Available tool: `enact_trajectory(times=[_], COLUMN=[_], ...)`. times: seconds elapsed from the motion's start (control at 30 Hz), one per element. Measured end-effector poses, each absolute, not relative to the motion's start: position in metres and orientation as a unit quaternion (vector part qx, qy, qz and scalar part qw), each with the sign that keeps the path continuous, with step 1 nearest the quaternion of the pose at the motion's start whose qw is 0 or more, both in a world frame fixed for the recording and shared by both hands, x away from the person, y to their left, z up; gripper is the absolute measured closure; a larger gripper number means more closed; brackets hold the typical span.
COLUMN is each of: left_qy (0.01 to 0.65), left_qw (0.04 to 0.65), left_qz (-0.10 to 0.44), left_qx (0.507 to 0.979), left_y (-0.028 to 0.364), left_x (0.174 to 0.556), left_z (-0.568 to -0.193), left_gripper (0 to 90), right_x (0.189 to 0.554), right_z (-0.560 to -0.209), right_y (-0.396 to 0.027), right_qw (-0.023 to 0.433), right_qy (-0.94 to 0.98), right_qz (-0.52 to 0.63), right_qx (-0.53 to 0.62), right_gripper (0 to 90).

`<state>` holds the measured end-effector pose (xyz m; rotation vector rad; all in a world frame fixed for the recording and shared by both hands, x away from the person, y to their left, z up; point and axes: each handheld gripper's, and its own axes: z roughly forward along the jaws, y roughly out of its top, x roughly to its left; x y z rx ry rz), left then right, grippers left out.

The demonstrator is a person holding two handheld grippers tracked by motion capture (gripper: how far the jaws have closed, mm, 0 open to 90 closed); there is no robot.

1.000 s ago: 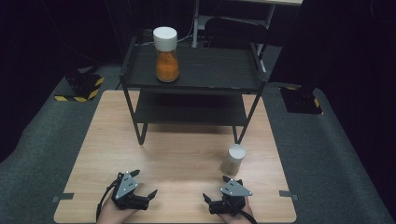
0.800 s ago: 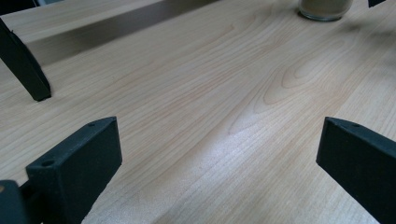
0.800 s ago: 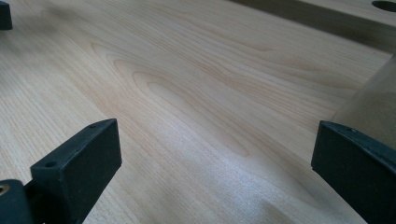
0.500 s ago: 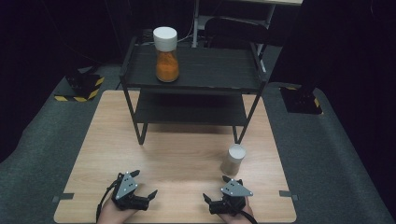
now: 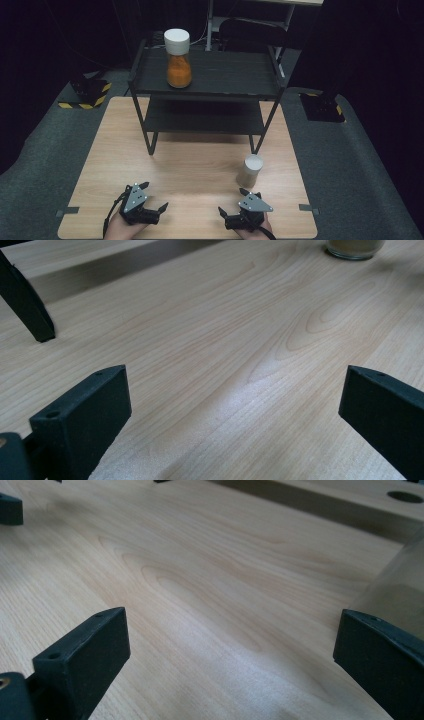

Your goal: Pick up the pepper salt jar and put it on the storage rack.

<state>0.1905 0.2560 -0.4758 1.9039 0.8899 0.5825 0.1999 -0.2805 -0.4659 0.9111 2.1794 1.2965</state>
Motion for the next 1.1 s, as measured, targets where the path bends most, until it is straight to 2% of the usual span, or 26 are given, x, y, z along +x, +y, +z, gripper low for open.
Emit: enact_trajectory(times=[0.63,1.1], left_qy=[0.353,0.353], left_qw=[0.461,0.458], left_qz=[0.235,0.229], left_qx=[0.779,0.783], left_y=[0.256,0.257], left_x=[0.192,0.192], left_z=[-0.475,-0.474], left_gripper=[0.9,0.9], right_x=[0.183,0.188], right_z=[-0.458,-0.444], right_y=[-0.311,-0.317], right_qw=[0.269,0.299], right_qy=[0.741,0.715], right_qz=[0.488,0.498], right_qx=[0.375,0.389], right_gripper=[0.9,1.4])
